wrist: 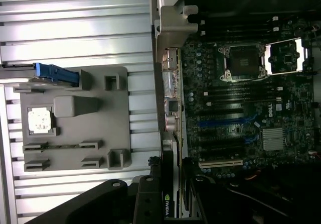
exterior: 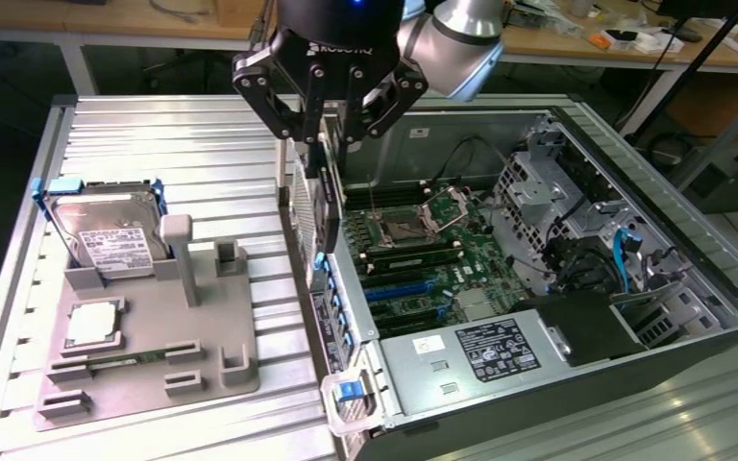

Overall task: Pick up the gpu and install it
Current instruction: 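Pick up the gpu and move the gpu toward the slot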

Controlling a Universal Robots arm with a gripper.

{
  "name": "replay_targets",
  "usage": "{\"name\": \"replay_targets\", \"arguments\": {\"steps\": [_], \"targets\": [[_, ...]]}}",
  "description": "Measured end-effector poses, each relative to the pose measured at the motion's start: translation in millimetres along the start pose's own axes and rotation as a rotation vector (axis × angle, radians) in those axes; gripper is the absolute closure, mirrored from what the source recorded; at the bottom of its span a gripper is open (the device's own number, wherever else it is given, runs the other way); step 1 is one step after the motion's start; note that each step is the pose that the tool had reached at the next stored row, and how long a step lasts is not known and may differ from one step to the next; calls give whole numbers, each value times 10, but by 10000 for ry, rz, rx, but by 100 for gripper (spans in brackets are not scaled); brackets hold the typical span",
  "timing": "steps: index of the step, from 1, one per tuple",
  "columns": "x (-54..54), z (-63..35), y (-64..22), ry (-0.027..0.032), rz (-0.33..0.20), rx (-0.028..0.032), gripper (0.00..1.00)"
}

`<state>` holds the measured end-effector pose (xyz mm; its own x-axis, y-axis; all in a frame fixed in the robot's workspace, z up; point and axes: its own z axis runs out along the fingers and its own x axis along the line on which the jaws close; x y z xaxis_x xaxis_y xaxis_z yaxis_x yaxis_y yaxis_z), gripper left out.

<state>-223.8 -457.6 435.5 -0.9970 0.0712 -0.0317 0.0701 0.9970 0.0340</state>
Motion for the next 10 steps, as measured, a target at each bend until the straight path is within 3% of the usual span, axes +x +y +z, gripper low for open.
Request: {"name": "replay_targets", "arguments": {"steps": [10], "targets": [[-105,4,7,0,0,0,73]]}}
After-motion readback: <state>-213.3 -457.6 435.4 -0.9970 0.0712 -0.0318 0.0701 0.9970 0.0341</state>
